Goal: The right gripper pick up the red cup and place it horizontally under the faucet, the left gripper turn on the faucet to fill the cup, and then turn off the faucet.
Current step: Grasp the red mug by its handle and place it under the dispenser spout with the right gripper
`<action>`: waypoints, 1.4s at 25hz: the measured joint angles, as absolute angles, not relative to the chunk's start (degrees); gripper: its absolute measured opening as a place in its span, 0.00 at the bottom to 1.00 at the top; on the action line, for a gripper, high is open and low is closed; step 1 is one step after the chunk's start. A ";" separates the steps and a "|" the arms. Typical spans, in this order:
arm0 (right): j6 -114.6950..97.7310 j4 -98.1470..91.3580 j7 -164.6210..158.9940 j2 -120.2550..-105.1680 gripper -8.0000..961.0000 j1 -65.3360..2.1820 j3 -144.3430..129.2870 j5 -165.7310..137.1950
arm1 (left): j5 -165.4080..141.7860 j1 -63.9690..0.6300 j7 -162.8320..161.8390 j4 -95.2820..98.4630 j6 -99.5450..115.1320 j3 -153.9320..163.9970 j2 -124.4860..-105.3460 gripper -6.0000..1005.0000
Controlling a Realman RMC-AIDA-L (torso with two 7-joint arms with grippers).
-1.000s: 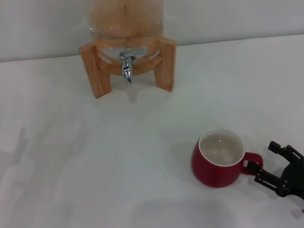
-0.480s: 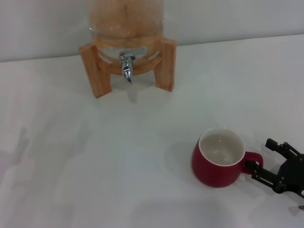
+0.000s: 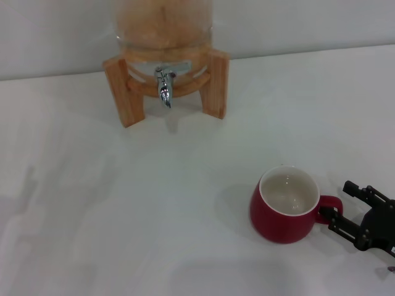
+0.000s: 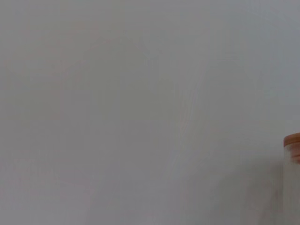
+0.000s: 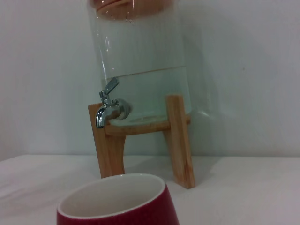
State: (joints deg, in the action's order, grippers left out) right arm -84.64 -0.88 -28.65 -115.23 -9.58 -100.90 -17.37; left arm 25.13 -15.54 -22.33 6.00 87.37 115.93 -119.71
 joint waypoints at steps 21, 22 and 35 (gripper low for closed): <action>-84.44 -1.09 -28.65 -115.23 0.50 -9.69 -100.89 -17.25 | 25.04 -15.38 -22.33 6.24 87.36 116.02 -119.71 0.86; -84.44 -1.20 -28.65 -115.23 0.49 -9.70 -100.90 -17.33 | 25.04 -15.38 -22.32 6.24 87.36 116.02 -119.71 0.86; -84.57 -2.23 -28.67 -115.22 0.22 -9.72 -101.31 -17.74 | 25.05 -15.38 -22.32 6.07 87.37 116.11 -119.71 0.86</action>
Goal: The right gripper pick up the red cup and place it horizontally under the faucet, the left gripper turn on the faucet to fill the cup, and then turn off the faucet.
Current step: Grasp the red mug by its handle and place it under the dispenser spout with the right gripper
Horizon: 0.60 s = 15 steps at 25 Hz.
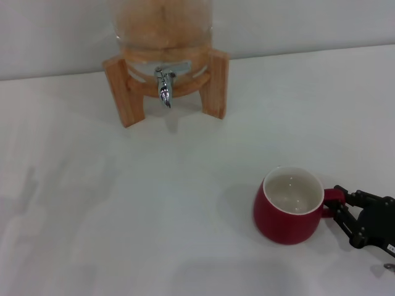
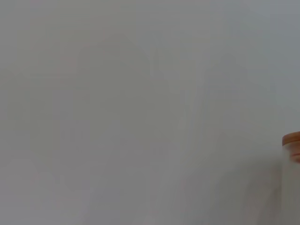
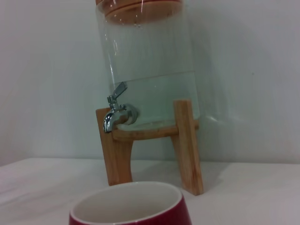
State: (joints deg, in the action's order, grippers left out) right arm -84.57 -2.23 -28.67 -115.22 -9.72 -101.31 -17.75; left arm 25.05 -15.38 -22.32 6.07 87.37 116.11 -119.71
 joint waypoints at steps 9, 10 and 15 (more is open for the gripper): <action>-84.63 -2.35 -28.73 -115.22 0.20 -9.76 -101.41 -17.84 | 25.05 -15.45 -22.32 6.08 87.37 116.10 -119.71 0.86; -84.64 -2.36 -28.75 -115.22 0.20 -9.76 -101.42 -17.85 | 25.05 -15.45 -22.33 6.08 87.36 116.11 -119.71 0.86; -84.64 -2.84 -29.22 -115.23 0.20 -9.76 -101.48 -17.85 | 25.05 -15.47 -22.33 5.92 87.36 116.10 -119.71 0.86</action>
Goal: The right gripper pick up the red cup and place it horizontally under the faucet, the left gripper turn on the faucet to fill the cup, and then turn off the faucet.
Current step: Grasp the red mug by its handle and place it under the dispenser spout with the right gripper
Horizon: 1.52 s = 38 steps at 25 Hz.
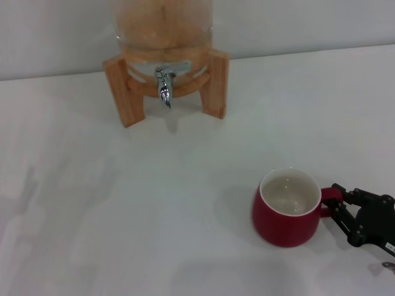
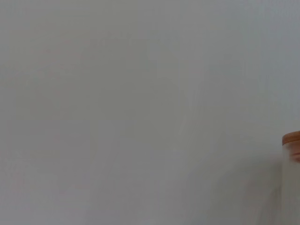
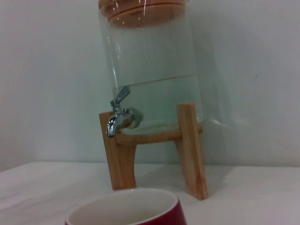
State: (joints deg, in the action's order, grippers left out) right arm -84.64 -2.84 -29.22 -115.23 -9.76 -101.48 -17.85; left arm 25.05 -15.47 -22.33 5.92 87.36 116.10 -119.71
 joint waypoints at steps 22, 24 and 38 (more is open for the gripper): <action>-83.55 -6.33 -33.89 -115.23 0.19 -10.39 -104.15 -19.43 | 25.05 -15.12 -22.65 6.24 87.36 116.81 -119.71 0.86; -83.23 -6.64 -34.46 -115.22 0.19 -10.45 -104.29 -19.43 | 25.05 -15.11 -22.73 6.24 87.36 116.82 -119.71 0.86; -82.06 -8.23 -36.61 -115.13 0.19 -11.61 -105.45 -19.43 | 25.05 -15.71 -22.50 6.33 86.44 118.02 -119.71 0.86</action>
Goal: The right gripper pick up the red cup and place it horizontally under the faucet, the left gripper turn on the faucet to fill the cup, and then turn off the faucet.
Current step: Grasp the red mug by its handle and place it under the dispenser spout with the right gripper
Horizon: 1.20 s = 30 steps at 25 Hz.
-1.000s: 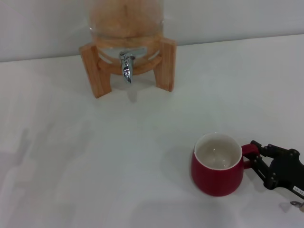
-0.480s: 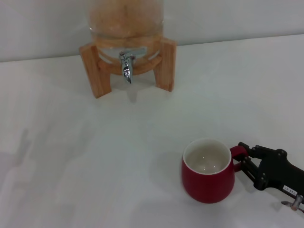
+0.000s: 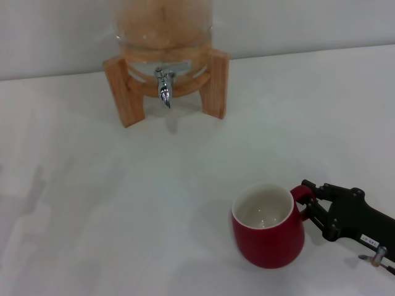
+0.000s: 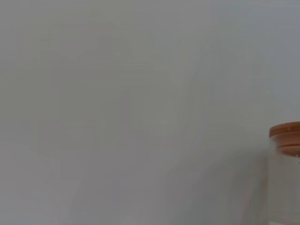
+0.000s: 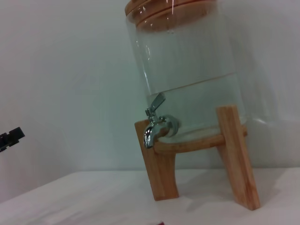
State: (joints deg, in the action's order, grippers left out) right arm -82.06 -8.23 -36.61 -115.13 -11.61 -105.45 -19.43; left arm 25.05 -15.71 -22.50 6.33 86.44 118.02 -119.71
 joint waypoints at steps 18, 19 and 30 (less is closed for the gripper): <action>-78.01 -12.41 -38.55 -115.14 0.19 -12.67 -106.55 -19.42 | 25.18 -17.22 -22.41 6.33 85.14 118.11 -119.46 0.86; -76.96 -13.39 -38.63 -115.13 0.19 -12.72 -106.75 -19.42 | 25.16 -17.30 -22.41 6.33 85.11 118.12 -119.45 0.86; -72.08 -15.63 -40.09 -115.16 0.19 -15.47 -107.67 -19.42 | 25.04 -17.98 -22.41 6.26 83.66 118.13 -119.44 0.86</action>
